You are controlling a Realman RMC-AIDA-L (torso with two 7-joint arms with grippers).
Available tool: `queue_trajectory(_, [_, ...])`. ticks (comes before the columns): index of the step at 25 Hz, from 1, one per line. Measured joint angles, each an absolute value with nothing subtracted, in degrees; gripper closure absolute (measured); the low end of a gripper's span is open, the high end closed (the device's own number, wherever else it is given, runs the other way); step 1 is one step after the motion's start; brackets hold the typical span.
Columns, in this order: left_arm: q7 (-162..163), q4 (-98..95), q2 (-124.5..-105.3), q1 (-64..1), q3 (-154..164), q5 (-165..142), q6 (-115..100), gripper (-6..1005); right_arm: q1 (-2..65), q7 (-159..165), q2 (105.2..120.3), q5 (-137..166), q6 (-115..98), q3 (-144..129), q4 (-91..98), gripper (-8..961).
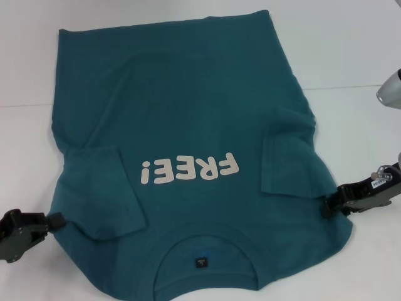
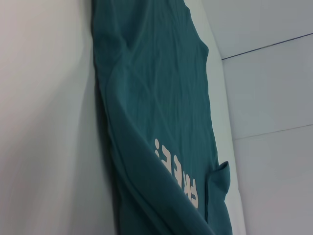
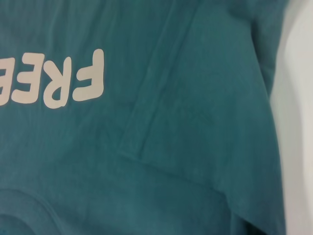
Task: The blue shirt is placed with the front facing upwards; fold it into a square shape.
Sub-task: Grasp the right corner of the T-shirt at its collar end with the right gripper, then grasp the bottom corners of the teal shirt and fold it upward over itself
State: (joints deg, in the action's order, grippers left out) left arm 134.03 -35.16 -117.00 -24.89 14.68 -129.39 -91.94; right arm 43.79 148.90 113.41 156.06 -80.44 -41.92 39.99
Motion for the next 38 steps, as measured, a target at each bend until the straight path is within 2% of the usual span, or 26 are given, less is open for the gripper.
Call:
queue_trajectory(7, [134.0,-35.2,-116.98,-24.9,14.7,-129.4,-92.0,992,44.3,148.6,113.98,155.8,-80.7,-42.2,40.7,517])
queue_trajectory(13, [134.0,-35.2,-116.98,-24.7,14.7,-129.4,-92.0,992,44.4,148.7,114.0,156.1,-80.9,-42.2,40.8,702])
queue_trajectory(18, [134.0,-35.2,-116.98,-24.9,14.7,-129.4,-92.1,992,44.3,148.1,113.92,155.5,-81.6,-42.0,41.0,917])
queue_trajectory(23, [133.9,-35.2,-116.96,-24.9,14.7,-129.2,-92.7,992,42.0,144.0,113.0,148.0,-85.6,-40.9,43.5,928])
queue_trajectory(30, [133.5,-36.6,-116.65,-24.7,15.3,-129.7,-95.2,993,37.2,141.9,110.3,140.2,-90.6,-39.9,44.4,930])
queue_trajectory(38, [134.9,-43.0,-116.62,-23.7,18.9,-131.9,-101.5,993,34.1,141.4,109.37,140.1,-95.9,-39.6,46.4,930])
